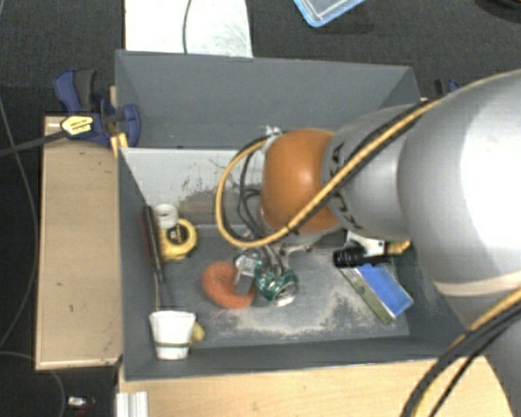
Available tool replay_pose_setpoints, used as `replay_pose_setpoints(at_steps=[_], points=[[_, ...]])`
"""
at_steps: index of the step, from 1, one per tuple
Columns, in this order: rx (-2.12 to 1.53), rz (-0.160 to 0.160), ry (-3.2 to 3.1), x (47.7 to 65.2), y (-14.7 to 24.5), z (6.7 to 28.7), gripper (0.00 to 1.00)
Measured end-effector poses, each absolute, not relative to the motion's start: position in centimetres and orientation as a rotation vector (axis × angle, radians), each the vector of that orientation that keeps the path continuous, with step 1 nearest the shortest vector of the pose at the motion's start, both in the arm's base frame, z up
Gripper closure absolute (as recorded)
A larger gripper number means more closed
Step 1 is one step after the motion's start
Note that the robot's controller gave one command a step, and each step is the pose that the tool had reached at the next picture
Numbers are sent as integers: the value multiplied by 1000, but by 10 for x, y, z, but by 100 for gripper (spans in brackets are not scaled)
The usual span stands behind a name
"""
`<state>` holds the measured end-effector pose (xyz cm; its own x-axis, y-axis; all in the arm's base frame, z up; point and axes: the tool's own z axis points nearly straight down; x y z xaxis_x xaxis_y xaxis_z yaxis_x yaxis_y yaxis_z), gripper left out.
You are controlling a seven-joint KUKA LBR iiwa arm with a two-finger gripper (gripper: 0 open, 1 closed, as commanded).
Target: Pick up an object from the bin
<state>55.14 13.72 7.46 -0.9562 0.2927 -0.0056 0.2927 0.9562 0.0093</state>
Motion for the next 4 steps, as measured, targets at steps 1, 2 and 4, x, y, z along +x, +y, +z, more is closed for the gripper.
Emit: replay_pose_setpoints(at_steps=[1, 2, 4], points=[[469, 13, 3098, 552, 137, 75, 100], [473, 13, 3097, 552, 137, 75, 100], [480, 14, 3096, 552, 137, 75, 100]])
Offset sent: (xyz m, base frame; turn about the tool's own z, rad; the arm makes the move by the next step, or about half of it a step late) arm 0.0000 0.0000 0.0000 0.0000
